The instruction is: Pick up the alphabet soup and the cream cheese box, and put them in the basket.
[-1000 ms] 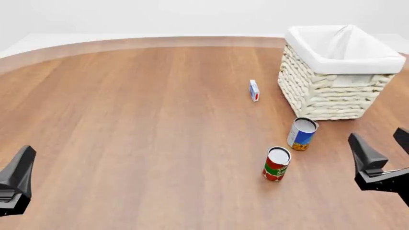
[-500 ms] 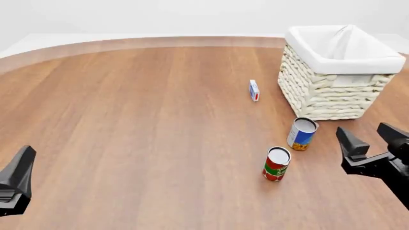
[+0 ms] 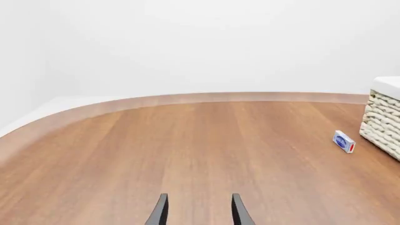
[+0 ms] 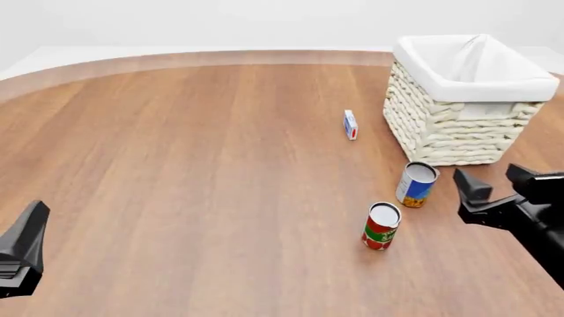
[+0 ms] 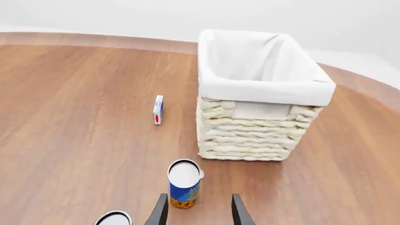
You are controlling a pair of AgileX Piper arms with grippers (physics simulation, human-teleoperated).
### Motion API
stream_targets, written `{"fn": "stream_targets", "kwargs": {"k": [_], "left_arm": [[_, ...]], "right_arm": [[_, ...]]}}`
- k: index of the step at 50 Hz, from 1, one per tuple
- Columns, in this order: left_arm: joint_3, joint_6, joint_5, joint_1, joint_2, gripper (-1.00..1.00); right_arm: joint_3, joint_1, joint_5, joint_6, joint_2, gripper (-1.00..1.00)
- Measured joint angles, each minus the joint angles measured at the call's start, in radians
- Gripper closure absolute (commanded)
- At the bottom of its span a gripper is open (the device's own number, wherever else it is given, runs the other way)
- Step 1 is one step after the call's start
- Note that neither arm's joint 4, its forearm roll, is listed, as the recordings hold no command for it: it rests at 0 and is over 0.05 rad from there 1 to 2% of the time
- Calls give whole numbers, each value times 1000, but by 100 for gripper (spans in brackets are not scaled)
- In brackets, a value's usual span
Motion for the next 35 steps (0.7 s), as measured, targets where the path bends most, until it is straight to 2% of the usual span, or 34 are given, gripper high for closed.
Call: {"fn": "stream_targets", "kwargs": {"k": [11, 22, 35], "left_arm": [[0, 0, 0, 0, 0, -100], [0, 0, 0, 0, 0, -100], [0, 0, 0, 0, 0, -100]], "right_arm": [[-25, 2, -56, 12, 102, -100], [-67, 23, -151, 11, 294, -100], [-87, 33, -200, 8, 394, -100]]}}
